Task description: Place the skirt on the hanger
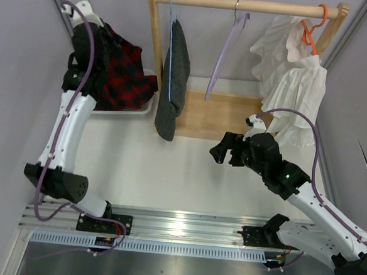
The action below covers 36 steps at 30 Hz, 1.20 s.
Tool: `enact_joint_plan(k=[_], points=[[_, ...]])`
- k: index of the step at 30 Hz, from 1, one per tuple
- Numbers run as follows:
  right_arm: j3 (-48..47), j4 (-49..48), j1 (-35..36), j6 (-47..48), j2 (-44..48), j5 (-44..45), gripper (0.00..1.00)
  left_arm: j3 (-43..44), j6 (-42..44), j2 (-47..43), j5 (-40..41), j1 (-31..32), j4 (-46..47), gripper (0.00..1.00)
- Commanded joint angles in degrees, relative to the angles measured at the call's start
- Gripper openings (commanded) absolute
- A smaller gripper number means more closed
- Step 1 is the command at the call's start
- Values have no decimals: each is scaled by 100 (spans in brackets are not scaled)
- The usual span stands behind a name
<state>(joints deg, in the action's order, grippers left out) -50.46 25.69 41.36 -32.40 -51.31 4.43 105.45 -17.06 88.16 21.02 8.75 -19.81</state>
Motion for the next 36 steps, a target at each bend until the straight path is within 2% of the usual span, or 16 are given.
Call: enact_joint_plan(k=[1,4,7,12,15,24,25,33,35,36], points=[[-61,-214,-32,103,-72,-126,99,238,537,-747,-343,91,1471,0],[-61,-214,-23,111,-134,-117,99,914,730,-818,-546,196,1305,0],[-52,-223,-23,129,-177,-74,100,1223,958,-949,-599,354,1085,0],[-43,-214,-23,164,-222,-47,99,1145,1249,-1555,-607,496,883,0],[-52,-205,-23,182,-265,-47,99,1040,1232,-1915,-887,505,751,0],[-70,-144,-32,217,-318,-38,99,1127,757,-2566,-2847,496,162,0],[-78,-135,-32,226,-318,-30,99,1127,661,-2680,-3258,496,171,0],[-184,-12,-32,243,-327,76,99,1470,-33,-2804,-4955,496,241,0],[-236,58,-41,252,-310,120,99,1365,-350,-2865,-5194,496,346,0],[-289,85,-41,243,-301,155,99,1034,-499,-2918,-5378,496,573,0]])
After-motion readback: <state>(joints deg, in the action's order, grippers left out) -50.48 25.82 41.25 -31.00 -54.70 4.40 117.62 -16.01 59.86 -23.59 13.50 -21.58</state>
